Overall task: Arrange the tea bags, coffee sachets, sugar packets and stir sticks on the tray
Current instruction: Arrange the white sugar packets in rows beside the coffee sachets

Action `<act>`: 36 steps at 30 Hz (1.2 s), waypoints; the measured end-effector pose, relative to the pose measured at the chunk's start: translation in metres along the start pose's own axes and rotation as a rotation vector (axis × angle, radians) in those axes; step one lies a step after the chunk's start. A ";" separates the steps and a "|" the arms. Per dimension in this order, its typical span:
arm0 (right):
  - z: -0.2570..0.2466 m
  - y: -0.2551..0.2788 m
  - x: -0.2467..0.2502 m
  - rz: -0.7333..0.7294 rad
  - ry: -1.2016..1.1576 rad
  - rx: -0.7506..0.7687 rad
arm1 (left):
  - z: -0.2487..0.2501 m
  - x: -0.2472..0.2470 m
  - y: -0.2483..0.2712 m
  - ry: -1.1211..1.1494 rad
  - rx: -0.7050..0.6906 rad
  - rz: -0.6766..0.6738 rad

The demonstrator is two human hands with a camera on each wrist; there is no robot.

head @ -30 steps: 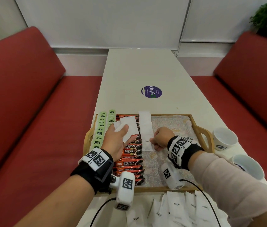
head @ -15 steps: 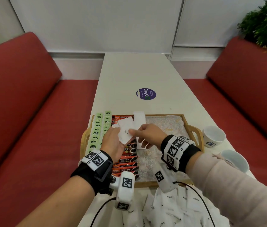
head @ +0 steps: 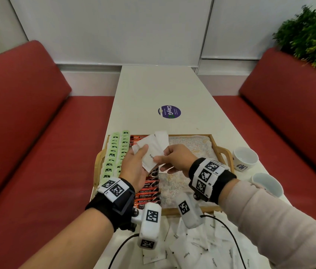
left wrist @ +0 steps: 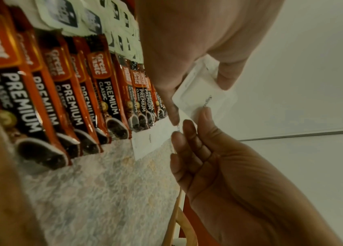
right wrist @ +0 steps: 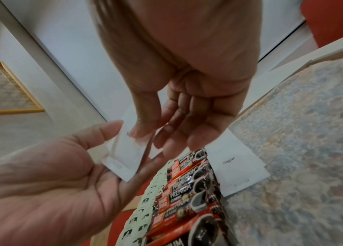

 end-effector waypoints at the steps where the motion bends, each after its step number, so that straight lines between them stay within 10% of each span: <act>1: 0.000 0.000 0.001 -0.002 -0.012 0.002 | -0.001 0.001 -0.001 -0.004 0.005 0.010; 13: 0.015 -0.028 0.057 0.280 0.218 0.002 | 0.007 0.017 -0.021 -0.107 -0.025 0.112; 36: 0.043 -0.062 0.025 0.138 0.451 -0.134 | 0.004 0.022 -0.039 -0.131 -0.001 0.114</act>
Point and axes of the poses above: each hand's wrist, its own y-axis away from the middle knuckle, its own x-axis out of the back of the hand, z = x × y, the point moved 6 cm from there along -y, towards the middle knuckle, and after that the axes turned 2 degrees about z, right-handed, at the moved point
